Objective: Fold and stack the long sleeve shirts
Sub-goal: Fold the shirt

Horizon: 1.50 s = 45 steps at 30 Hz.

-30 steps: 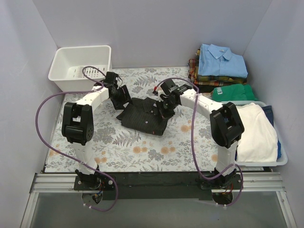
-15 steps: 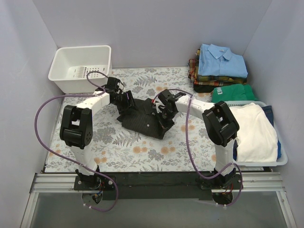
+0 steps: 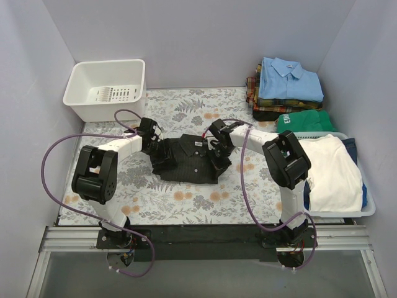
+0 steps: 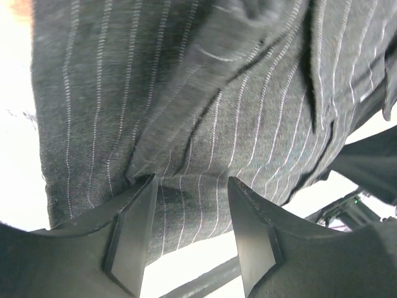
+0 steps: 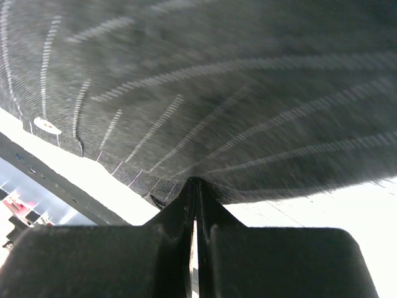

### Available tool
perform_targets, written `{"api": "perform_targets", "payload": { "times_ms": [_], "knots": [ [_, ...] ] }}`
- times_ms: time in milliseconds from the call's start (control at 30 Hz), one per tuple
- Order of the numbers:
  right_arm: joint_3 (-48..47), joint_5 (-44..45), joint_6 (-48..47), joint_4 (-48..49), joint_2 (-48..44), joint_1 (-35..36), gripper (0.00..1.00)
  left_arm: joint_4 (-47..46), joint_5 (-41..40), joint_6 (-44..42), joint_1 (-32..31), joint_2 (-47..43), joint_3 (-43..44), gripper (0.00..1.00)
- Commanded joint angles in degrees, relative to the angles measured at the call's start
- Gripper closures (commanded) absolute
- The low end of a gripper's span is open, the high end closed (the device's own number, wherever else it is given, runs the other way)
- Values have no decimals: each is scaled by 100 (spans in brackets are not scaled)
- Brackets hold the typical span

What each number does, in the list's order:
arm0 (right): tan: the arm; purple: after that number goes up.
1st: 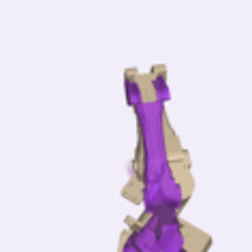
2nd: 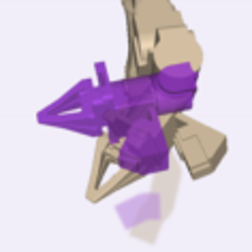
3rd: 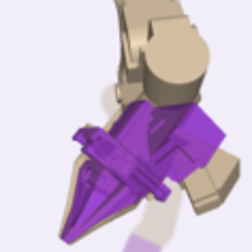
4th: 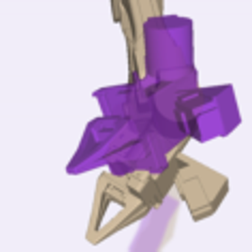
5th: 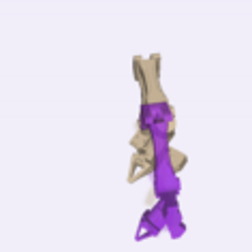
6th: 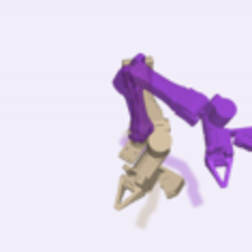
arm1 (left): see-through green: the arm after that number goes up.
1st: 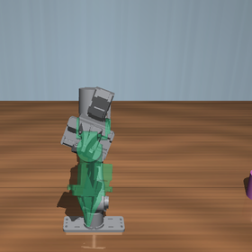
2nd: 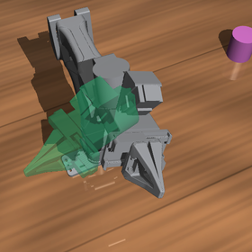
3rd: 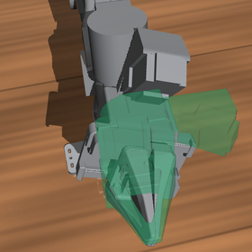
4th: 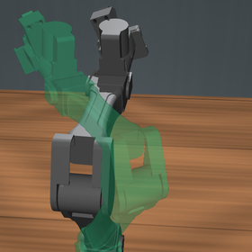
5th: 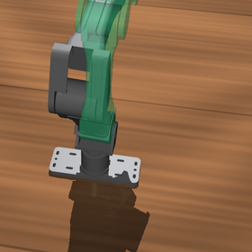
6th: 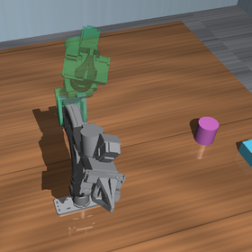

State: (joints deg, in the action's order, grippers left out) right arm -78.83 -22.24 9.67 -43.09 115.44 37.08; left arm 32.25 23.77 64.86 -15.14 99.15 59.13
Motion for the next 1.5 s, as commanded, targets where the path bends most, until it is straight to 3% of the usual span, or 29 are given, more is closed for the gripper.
{"api": "perform_targets", "payload": {
  "times_ms": [0,167,300,500,900,1200,1333,1467],
  "knots": [
    [105,800,-264,-138,-152,-166,99,185,13,-105,-51,-502,115,49],
    [-202,905,-299,-121,-600,-166,99,264,-302,149,-42,-871,722,37],
    [-388,1055,-107,-103,-1048,-262,73,387,-1013,343,-7,-1135,916,35],
    [-230,739,201,257,-1260,-719,52,423,-1428,431,46,-1082,679,37],
    [16,185,474,784,-1085,-939,52,-597,-1278,721,55,-529,169,43],
    [52,-8,492,855,-839,-939,53,-949,-1076,677,55,-46,335,61],
    [52,-52,501,855,-786,-939,53,-887,-1085,668,55,60,633,100],
    [60,-52,518,855,-742,-939,53,-905,-1146,546,55,-176,758,100]
  ]
}}
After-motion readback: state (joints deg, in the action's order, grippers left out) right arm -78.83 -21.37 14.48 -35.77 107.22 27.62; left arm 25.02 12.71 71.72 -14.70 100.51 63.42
